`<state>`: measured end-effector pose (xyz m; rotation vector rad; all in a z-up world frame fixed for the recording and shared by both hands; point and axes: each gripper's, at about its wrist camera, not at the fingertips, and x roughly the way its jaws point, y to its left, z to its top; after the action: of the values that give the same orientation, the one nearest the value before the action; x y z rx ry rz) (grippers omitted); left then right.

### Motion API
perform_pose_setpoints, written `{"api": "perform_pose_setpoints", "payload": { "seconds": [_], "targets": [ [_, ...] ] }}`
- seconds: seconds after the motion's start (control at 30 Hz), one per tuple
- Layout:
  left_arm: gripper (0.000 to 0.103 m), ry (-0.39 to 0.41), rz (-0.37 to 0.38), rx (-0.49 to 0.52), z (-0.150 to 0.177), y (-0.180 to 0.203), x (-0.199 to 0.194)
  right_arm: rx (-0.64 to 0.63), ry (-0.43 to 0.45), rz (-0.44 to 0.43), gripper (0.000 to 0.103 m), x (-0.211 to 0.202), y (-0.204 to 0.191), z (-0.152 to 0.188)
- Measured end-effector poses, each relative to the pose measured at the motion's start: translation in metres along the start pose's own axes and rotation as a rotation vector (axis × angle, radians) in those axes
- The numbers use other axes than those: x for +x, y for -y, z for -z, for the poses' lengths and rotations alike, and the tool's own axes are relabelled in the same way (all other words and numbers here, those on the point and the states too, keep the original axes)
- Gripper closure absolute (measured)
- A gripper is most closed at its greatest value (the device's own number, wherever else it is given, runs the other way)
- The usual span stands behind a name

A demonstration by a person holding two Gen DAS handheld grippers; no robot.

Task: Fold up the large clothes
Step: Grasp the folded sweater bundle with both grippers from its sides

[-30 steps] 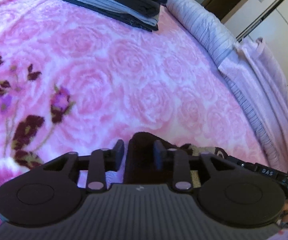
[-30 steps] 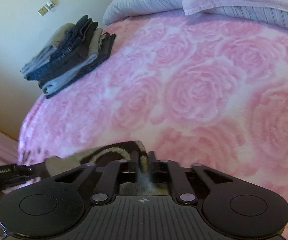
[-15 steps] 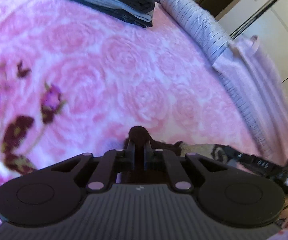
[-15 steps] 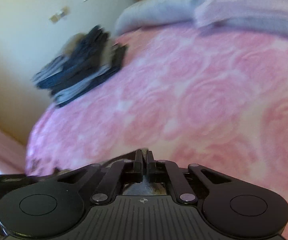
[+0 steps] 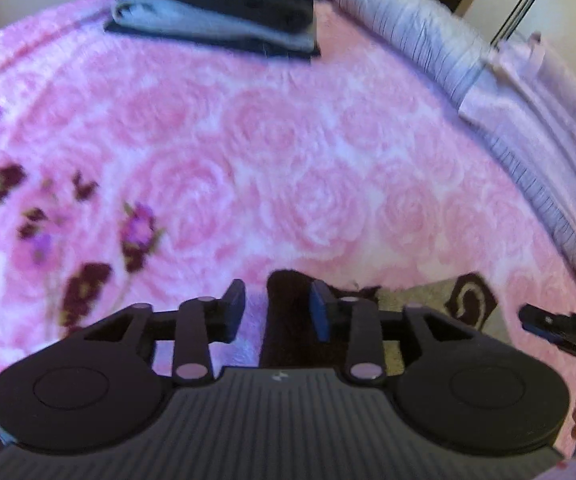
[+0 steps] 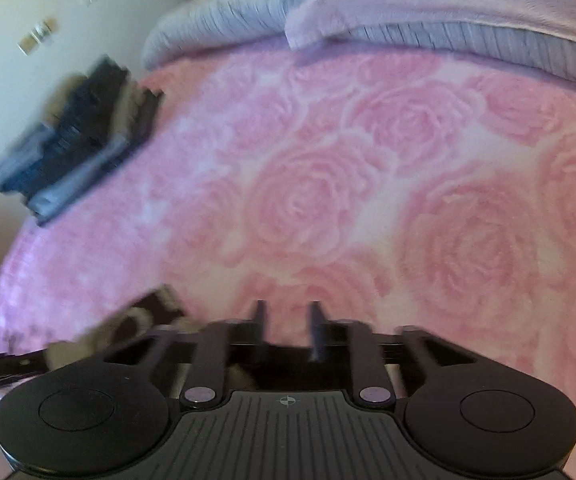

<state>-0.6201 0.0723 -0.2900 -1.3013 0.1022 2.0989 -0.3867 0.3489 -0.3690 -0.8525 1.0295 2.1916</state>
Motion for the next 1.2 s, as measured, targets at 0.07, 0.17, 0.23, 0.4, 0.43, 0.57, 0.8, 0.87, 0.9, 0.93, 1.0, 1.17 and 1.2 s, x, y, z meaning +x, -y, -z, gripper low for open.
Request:
{"api": "perform_pose_setpoints", "payload": {
  "seconds": [0.07, 0.17, 0.23, 0.4, 0.43, 0.57, 0.8, 0.87, 0.9, 0.93, 1.0, 1.17, 1.2],
  "targets": [
    [0.057, 0.019, 0.016, -0.015, 0.003, -0.005, -0.018, -0.006, 0.002, -0.095, 0.061, -0.018, -0.003, 0.005],
    [0.053, -0.032, 0.083, -0.083, 0.015, -0.019, -0.028, -0.005, -0.049, -0.205, 0.061, -0.022, -0.004, 0.014],
    [0.053, -0.08, 0.119, -0.122, 0.026, -0.025, -0.022, -0.028, -0.072, -0.176, 0.061, -0.013, -0.007, 0.021],
    [0.095, -0.128, 0.107, -0.099, 0.047, -0.022, 0.006, -0.074, -0.079, -0.114, 0.101, 0.004, -0.009, 0.034],
    [0.095, -0.116, 0.094, -0.083, 0.048, -0.018, 0.008, -0.109, -0.054, -0.095, 0.101, 0.001, -0.012, 0.036],
    [0.094, -0.096, 0.04, 0.028, 0.049, -0.003, 0.018, -0.087, -0.062, 0.019, 0.101, 0.005, -0.001, 0.047],
    [0.07, -0.073, -0.085, 0.158, 0.034, 0.023, -0.027, -0.126, -0.139, 0.152, 0.061, -0.016, -0.022, 0.032],
    [0.054, -0.087, -0.087, 0.185, 0.034, 0.031, -0.039, -0.153, -0.159, 0.199, 0.059, -0.025, -0.033, 0.028],
    [0.053, -0.095, -0.083, 0.19, 0.036, 0.034, -0.043, -0.163, -0.17, 0.212, 0.058, -0.029, -0.037, 0.028],
    [0.053, -0.108, -0.077, 0.195, 0.039, 0.037, -0.048, -0.167, -0.179, 0.219, 0.057, -0.031, -0.041, 0.029],
    [0.05, -0.134, -0.07, 0.203, 0.042, 0.041, -0.05, -0.168, -0.192, 0.214, 0.056, -0.036, -0.046, 0.031],
    [0.047, -0.155, -0.05, 0.182, 0.049, 0.035, -0.053, -0.138, -0.211, 0.204, 0.05, -0.042, -0.046, 0.039],
    [0.044, -0.155, -0.042, 0.178, 0.049, 0.033, -0.053, -0.136, -0.212, 0.2, 0.049, -0.042, -0.045, 0.04]
  ]
}}
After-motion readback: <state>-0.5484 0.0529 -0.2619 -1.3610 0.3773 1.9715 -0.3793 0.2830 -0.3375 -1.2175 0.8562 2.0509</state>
